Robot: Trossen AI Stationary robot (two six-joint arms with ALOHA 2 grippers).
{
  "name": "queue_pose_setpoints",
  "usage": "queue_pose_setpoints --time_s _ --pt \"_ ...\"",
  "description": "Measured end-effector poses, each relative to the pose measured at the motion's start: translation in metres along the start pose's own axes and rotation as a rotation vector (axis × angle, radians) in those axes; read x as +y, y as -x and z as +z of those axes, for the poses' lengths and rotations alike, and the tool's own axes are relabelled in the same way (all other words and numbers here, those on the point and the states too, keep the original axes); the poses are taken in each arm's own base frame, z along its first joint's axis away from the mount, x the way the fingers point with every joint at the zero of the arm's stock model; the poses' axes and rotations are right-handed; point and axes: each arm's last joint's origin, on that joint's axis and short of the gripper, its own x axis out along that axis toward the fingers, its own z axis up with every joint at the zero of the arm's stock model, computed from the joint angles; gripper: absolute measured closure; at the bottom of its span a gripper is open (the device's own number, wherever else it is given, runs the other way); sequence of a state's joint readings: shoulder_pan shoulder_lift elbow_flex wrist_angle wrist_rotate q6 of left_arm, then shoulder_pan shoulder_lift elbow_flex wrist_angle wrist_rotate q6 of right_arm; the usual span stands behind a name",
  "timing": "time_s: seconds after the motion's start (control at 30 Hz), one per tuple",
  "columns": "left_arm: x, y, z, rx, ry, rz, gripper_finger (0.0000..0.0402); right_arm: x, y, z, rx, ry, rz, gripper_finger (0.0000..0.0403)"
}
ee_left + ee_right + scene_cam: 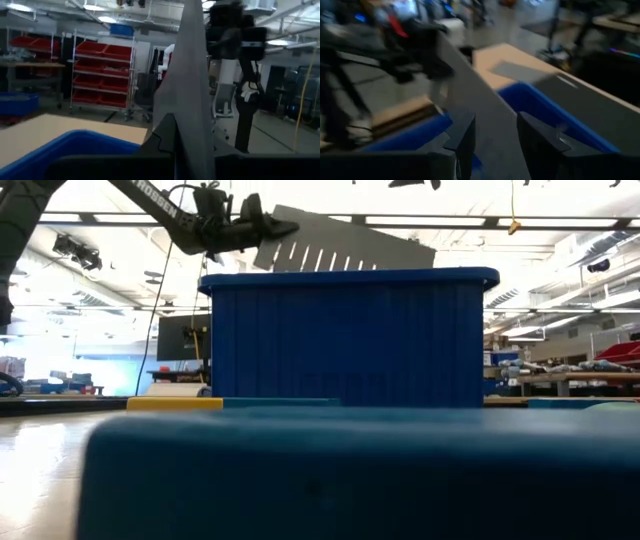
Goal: Sort Items/Unsort Items
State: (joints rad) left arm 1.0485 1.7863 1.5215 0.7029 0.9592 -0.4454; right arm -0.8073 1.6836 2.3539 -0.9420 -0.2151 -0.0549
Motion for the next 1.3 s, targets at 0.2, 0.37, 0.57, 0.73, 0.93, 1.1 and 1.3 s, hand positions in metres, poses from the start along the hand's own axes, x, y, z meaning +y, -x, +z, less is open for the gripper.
queue_pose_setpoints --time_s 0.2,0.37,0.57,0.73,0.93,1.1,1.3 --pt "-0.004 -0.004 -0.013 0.024 -0.05 -0.035 0.0385 -0.006 0.002 -0.006 0.057 -0.002 -0.051 0.0253" --pt "-0.004 -0.003 -0.022 0.034 -0.088 -0.027 0.0385 -0.006 0.002 -0.005 0.056 0.002 -0.054 0.0252" --pt "-0.005 -0.004 -0.018 -0.001 -0.147 -0.018 0.0385 -0.007 0.002 -0.006 0.062 -0.001 -0.055 0.0254" --pt "-0.007 -0.004 -0.015 -0.023 -0.166 -0.023 0.0385 -0.007 0.002 -0.008 0.08 -0.004 -0.054 0.0253" --pt "-0.01 -0.008 -0.016 -0.022 -0.153 -0.041 0.0385 -0.007 0.002 -0.009 0.087 -0.007 -0.054 0.0254" --pt "-0.014 -0.013 -0.018 -0.021 -0.148 -0.059 0.0385 -0.007 0.002 -0.009 0.087 -0.007 -0.054 0.0254" --pt "-0.018 -0.018 -0.021 -0.018 -0.144 -0.076 0.0385 -0.007 0.002 -0.009 0.087 -0.006 -0.054 0.0256"
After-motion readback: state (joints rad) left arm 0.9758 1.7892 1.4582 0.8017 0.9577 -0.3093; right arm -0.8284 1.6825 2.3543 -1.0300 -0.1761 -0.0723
